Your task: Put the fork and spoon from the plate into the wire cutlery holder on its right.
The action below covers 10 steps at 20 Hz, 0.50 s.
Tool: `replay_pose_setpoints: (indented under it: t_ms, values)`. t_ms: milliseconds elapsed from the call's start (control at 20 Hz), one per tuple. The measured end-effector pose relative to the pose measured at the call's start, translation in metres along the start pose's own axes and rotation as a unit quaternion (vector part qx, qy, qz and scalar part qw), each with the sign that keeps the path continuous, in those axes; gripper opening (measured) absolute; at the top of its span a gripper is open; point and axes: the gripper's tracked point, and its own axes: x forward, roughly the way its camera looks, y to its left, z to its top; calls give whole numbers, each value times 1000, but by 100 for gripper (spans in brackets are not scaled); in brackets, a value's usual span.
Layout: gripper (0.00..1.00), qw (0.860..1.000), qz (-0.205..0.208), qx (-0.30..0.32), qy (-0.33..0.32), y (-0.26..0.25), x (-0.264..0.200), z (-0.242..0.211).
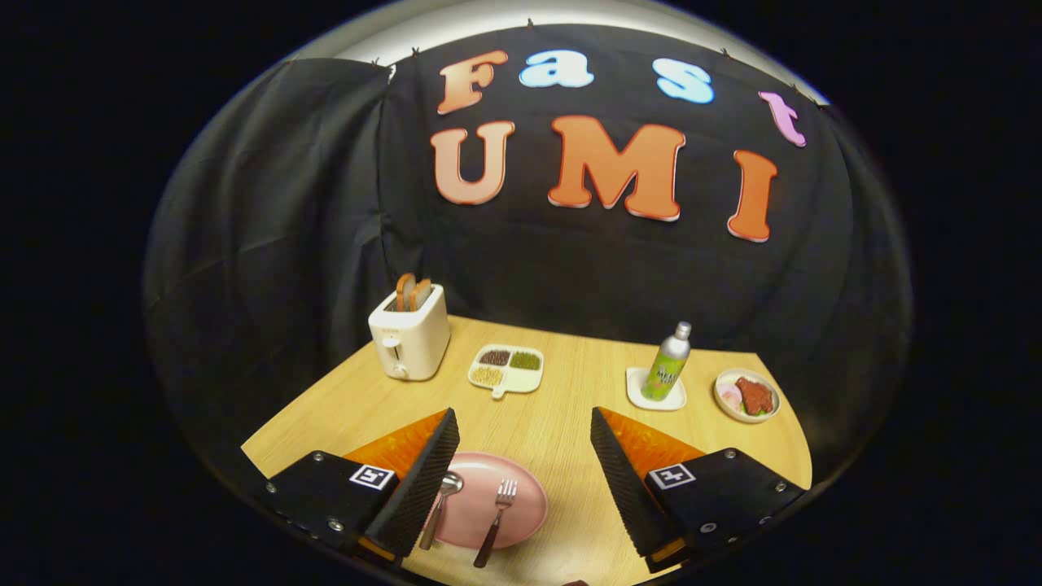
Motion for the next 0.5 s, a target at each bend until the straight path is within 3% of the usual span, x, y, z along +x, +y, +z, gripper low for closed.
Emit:
replay_pose_setpoints:
  t_ms: [250, 500]
  values:
    - [96, 995, 12, -4, 99, 11, 24, -58]
    - [91, 980, 27, 0, 197, 22, 34, -113]
